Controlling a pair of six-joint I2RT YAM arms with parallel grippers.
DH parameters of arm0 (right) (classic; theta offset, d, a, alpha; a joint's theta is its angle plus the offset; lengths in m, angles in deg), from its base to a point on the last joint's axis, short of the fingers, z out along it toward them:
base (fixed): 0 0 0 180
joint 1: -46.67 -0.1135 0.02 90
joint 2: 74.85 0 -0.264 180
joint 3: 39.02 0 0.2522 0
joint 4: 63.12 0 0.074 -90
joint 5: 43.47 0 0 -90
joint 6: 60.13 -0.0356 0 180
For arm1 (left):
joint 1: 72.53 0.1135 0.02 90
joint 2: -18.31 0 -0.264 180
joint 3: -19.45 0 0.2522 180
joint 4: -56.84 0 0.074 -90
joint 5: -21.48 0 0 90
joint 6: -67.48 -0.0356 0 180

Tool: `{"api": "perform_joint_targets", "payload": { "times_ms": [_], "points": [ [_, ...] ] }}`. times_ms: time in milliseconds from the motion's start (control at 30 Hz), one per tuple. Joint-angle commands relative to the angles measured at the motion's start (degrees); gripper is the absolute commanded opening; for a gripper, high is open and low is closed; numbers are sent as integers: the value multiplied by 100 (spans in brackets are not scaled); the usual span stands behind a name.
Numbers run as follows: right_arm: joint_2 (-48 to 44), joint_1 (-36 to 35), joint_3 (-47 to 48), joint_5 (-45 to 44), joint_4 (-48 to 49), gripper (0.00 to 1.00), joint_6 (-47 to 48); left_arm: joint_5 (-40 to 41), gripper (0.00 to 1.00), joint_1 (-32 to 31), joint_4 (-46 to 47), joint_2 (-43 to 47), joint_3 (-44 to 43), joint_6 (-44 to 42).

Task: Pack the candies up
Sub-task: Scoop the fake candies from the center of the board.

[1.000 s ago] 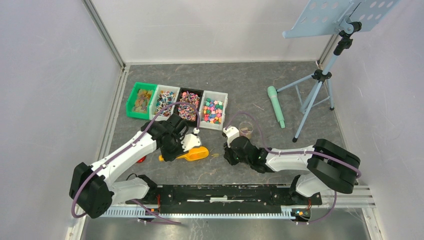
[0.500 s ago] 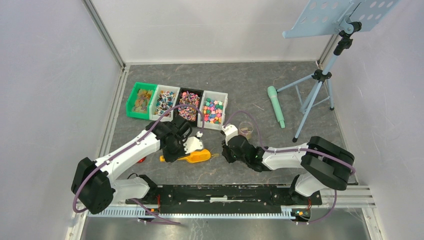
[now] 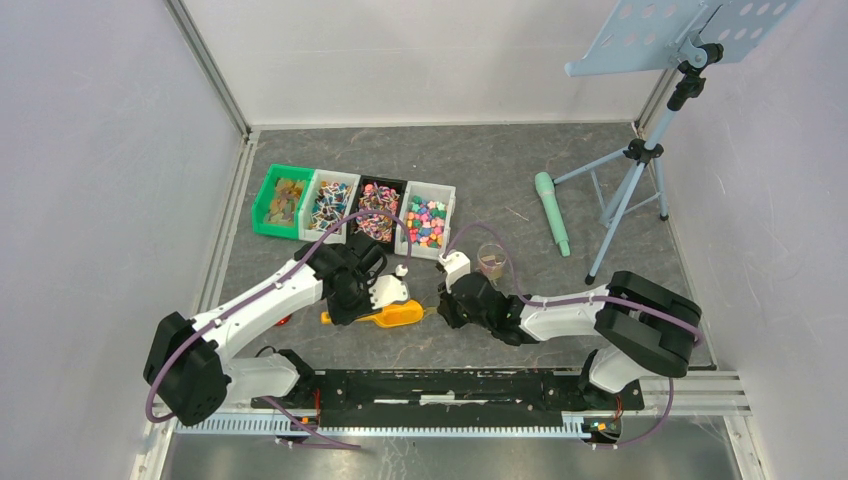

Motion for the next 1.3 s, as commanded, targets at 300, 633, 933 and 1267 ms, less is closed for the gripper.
{"api": "perform_joint_targets", "payload": {
  "times_ms": [300,633,933,1267],
  "points": [
    [208,-42,262,168,417,18,-31,-65,2,-68,183,30,-205,-70],
    [293,-47,253,413,758,18,-54,-14,2,-86,393,148,-148,24],
    [-28,-46,37,769,1338,17,145,31,2,-87,449,254,-100,114],
    [-91,-39,-46,915,1679,17,129,40,2,-90,531,337,-89,164]
  ]
}}
